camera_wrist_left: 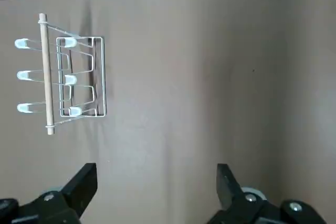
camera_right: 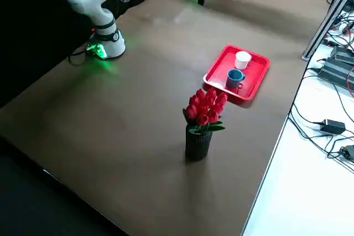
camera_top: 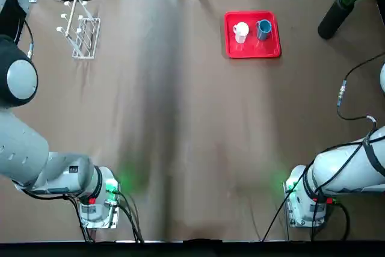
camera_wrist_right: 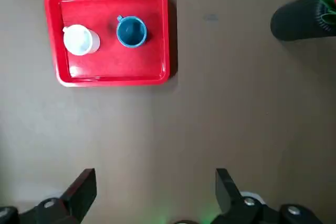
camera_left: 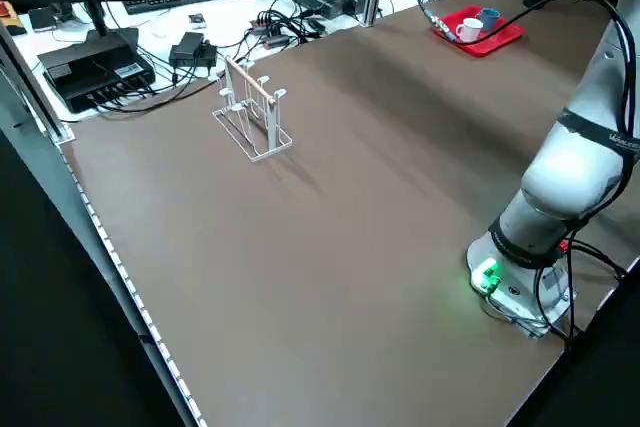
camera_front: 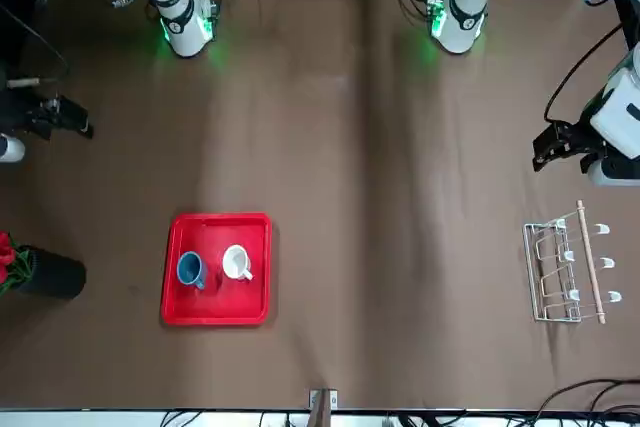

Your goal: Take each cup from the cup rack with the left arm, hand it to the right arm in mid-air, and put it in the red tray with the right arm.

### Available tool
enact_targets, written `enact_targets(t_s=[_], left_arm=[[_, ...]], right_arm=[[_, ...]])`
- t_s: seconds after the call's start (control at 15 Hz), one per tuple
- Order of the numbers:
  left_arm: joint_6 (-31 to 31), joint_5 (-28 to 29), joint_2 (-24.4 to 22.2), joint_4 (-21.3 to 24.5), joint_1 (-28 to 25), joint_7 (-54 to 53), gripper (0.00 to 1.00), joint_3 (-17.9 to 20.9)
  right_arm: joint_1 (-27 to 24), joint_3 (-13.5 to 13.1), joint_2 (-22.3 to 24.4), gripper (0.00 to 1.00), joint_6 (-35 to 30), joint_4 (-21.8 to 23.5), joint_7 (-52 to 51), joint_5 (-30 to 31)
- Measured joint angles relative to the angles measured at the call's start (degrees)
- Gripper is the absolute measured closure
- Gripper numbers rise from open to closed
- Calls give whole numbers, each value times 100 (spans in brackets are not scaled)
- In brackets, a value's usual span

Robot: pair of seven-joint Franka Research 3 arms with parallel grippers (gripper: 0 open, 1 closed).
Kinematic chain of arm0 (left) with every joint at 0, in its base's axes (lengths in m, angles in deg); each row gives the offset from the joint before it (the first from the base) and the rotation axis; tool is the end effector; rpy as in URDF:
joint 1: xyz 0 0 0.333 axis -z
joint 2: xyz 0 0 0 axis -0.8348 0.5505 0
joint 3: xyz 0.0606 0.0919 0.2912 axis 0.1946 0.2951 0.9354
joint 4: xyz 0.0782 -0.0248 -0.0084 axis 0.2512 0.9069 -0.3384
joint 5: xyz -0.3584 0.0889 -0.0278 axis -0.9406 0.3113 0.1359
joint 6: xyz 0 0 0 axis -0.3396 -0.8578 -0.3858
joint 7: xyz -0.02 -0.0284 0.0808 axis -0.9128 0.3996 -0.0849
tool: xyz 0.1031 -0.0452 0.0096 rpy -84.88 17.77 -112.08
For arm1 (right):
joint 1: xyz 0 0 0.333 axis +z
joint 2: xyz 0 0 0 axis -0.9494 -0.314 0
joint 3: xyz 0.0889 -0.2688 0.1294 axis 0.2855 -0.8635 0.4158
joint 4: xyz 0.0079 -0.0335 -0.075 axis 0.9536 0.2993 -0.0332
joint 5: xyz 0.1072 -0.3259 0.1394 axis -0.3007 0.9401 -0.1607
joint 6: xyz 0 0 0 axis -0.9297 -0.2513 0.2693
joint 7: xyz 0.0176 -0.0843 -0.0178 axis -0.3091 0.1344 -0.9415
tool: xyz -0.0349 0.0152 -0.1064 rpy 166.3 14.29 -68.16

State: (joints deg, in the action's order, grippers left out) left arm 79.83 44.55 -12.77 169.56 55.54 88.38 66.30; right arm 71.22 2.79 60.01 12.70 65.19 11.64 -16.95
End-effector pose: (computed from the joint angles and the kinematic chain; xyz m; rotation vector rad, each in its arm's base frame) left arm 0.5783 -0.0504 0.6094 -3.1320 0.0665 -0.1130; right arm 0.5436 0.0084 0.6229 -3.0858 0.0259 0.1359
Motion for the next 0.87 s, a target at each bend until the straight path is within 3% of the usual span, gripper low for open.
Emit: enact_targets(t_s=[0.87], left_arm=[[0, 0, -7, -5, 15, 0, 0, -14]], right_arm=[[-135, -68, 5, 0, 201, 23, -2, 9]])
